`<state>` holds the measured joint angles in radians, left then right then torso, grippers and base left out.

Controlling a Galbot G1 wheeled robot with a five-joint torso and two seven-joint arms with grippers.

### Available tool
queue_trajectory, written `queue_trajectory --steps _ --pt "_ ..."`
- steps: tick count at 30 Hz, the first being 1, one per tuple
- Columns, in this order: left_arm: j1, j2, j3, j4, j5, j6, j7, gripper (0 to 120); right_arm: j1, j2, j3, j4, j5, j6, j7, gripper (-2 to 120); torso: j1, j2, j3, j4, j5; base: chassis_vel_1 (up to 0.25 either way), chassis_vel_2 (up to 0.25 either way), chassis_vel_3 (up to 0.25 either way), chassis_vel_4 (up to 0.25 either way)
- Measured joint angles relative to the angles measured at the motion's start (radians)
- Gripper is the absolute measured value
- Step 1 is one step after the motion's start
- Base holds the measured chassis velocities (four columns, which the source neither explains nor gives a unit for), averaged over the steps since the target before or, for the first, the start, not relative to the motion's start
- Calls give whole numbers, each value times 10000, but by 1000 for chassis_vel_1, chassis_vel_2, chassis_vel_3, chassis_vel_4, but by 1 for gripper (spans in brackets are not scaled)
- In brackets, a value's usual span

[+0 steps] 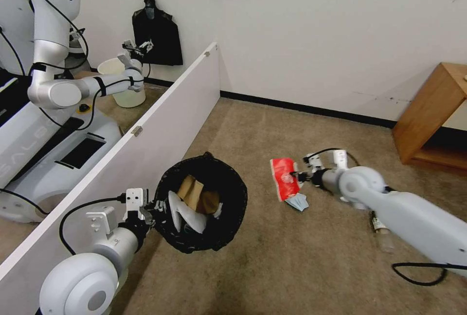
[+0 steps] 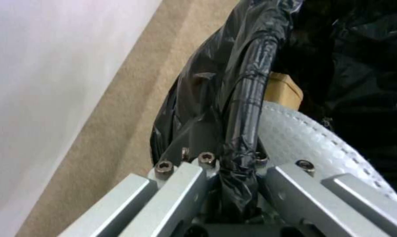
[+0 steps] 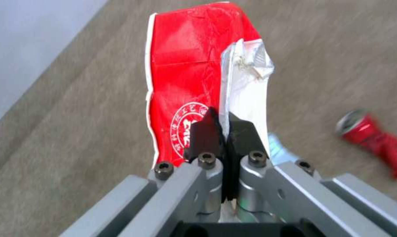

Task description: Pick up the trash bin and place the garbage on the floor into it.

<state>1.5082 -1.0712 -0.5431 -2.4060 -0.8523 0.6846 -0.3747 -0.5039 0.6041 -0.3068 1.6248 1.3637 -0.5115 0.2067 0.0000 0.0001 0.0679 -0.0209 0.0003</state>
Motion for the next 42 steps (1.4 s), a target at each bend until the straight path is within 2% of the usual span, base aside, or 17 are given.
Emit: queue_trajectory --steps 2,5,9,11,18,26,29,36,38,42 --pt "58 28 17 -16 -2 6 18 0 -107 -164 213 174 -29 19 7 0 0 0 0 0 0 0 0 0 0" --pt "231 67 105 -135 2 39 62 0 -331 -917 795 990 -44 262 80 0 -1 0 0 1 -5 0 0 0 0" --pt "283 81 41 -229 -62 65 44 0 -211 -1133 866 1366 -73 413 84 0 0 0 0 2 0 0 0 0 0" --pt "148 205 -26 -244 -446 113 -94 0 -68 -1378 958 1905 -164 616 74 0 0 0 0 6 -4 0 0 0 0" --pt "-31 339 -1 -217 -1028 172 -266 0 162 -1675 1033 2735 -860 1243 28 0 0 0 0 1 -3 0 0 0 0" --pt "128 202 72 -245 -1126 217 -284 0 374 -2022 1222 3899 -1406 1942 -97 0 0 0 0 3 -4 0 0 0 0" --pt "83 202 116 -258 -1472 290 -340 0 406 -2254 1321 4503 -2209 2527 -435 0 0 0 0 2 -4 0 0 0 0" --pt "-60 273 301 -280 -2104 441 -474 0 473 -2263 1443 5066 -2848 3071 -634 0 0 0 0 3 -3 0 0 0 0" --pt "-276 394 429 -274 -2553 503 -617 0 477 -2225 1533 5234 -3164 3465 -892 0 -1 0 0 2 -3 0 0 0 0" --pt "-479 566 484 -202 -2896 507 -660 0 477 -2174 1551 5339 -3314 3817 -1107 0 0 0 0 2 -3 0 0 0 0"
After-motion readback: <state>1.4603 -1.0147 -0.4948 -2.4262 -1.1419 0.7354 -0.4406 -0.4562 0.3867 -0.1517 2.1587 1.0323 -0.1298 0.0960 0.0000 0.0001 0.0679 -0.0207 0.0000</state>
